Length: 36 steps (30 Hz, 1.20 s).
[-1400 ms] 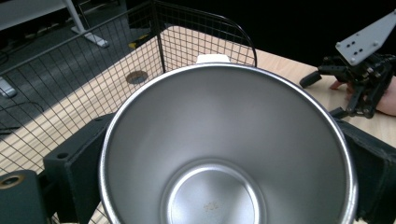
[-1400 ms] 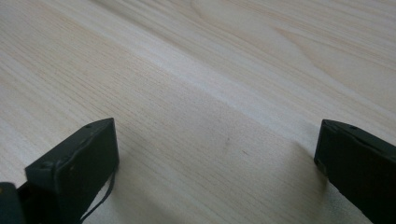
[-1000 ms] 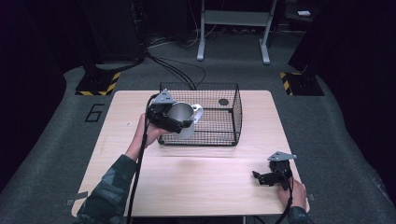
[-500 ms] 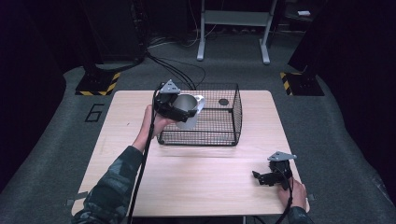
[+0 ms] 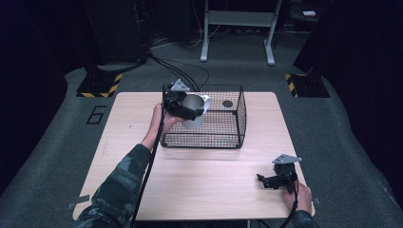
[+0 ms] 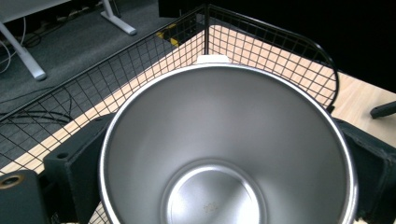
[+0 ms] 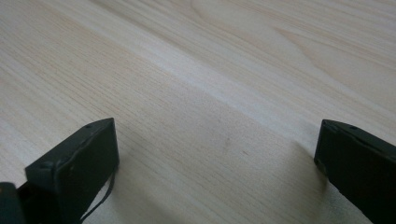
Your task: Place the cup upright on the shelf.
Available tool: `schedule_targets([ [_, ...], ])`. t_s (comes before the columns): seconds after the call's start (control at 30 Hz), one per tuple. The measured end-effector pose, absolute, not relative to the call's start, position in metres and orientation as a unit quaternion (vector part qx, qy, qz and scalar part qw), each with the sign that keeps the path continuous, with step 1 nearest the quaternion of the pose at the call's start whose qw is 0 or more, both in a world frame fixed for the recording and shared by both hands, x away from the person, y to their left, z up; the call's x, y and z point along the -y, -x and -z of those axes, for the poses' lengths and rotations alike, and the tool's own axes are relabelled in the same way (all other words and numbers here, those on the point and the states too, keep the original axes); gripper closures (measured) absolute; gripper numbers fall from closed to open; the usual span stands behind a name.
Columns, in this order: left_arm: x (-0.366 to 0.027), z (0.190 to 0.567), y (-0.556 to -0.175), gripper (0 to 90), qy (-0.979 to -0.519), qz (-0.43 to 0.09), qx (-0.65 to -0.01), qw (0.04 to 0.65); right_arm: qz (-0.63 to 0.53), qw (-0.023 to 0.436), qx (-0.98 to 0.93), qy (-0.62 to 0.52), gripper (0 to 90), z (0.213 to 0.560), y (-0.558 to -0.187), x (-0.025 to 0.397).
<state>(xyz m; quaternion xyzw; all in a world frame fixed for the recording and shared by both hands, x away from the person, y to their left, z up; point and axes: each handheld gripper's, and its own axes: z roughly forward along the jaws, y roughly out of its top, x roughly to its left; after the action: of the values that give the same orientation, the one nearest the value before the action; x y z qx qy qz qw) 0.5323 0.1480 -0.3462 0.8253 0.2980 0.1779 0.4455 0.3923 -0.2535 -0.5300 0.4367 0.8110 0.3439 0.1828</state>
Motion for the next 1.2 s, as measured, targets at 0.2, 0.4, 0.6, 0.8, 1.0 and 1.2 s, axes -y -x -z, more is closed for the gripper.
schedule_targets([
  [0.2,-0.145,0.351,-0.541,6.2,-0.827,-0.176,-0.305,0.439,-0.345,0.182,-0.811,-0.436,0.0,0.53,-0.392,0.253],
  [0.4,-0.141,0.356,-0.548,6.2,-0.823,-0.17,-0.316,0.44,-0.343,0.183,-0.812,-0.436,0.0,0.53,-0.392,0.254],
  [0.6,-0.136,0.363,-0.555,6.2,-0.826,-0.168,-0.319,0.433,-0.344,0.182,-0.811,-0.437,0.0,0.53,-0.392,0.253],
  [0.8,-0.133,0.369,-0.562,6.2,-0.831,-0.165,-0.322,0.422,-0.343,0.183,-0.813,-0.433,0.0,0.53,-0.393,0.254],
  [1.0,-0.13,0.378,-0.57,6.2,-0.836,-0.158,-0.328,0.411,-0.343,0.183,-0.813,-0.434,0.0,0.53,-0.393,0.254],
  [1.2,-0.128,0.385,-0.576,6.2,-0.842,-0.153,-0.33,0.399,-0.343,0.183,-0.813,-0.434,0.0,0.53,-0.393,0.254],
])
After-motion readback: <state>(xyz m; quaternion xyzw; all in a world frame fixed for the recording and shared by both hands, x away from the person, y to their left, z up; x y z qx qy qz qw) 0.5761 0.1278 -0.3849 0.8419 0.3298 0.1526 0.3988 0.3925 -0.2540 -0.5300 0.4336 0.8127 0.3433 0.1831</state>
